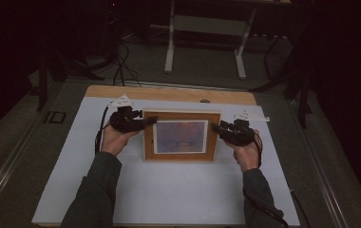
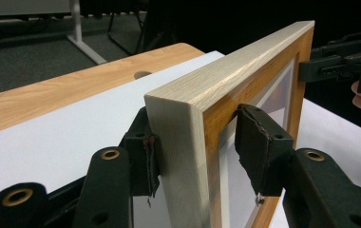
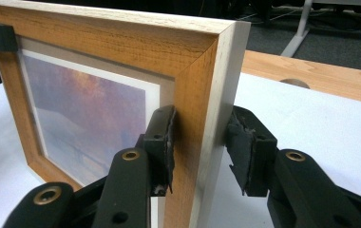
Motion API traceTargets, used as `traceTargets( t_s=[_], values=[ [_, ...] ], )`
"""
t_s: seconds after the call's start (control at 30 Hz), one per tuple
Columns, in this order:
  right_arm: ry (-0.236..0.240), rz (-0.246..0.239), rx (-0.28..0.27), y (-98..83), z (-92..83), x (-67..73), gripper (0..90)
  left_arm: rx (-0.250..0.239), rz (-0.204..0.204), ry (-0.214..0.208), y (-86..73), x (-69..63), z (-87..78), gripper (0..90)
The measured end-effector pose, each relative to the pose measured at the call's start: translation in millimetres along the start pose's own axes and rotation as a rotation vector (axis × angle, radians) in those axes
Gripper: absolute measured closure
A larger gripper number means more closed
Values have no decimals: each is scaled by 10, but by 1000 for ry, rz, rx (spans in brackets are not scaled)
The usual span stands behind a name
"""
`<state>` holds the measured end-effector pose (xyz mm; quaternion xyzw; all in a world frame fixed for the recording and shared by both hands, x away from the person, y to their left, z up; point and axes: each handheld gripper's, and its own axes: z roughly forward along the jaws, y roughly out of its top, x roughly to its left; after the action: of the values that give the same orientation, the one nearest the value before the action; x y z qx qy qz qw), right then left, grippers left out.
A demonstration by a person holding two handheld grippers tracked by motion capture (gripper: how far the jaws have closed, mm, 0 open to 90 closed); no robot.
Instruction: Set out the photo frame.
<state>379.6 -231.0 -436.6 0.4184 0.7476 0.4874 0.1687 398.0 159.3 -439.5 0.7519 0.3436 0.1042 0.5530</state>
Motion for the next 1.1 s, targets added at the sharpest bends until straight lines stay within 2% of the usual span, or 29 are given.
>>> traceTargets(
  t_s=[0.4,0.6,0.73,0.8,0.83,0.9,0.97,1.0,1.07,1.1],
  values=[
    [22,-3,-9,-26,-27,-25,591,12,-19,-15,-1,0,-19,523],
    [14,5,-23,-54,-121,-80,560,-10,-32,-24,-20,-21,-115,490],
    [8,11,-30,-77,-176,-116,547,-17,-24,-23,-39,-45,-193,470],
    [3,22,-33,-110,-218,-165,539,-46,-32,-8,-65,-54,-306,454],
    [3,22,-33,-110,-218,-165,539,-46,-32,-8,-65,-54,-306,453],
    [-1,33,-31,-151,-246,-212,533,-68,-43,16,-82,-52,-394,450],
    [-2,35,-26,-180,-261,-235,530,-108,-62,62,-127,-53,-537,448],
    [-2,35,-26,-180,-261,-235,530,-108,-62,62,-127,-53,-537,446],
    [-6,36,-20,-234,-293,-262,524,-122,-79,106,-178,-59,-635,443],
    [-10,38,-16,-258,-309,-272,521,-127,-103,146,-256,-79,-731,450]
  ],
)
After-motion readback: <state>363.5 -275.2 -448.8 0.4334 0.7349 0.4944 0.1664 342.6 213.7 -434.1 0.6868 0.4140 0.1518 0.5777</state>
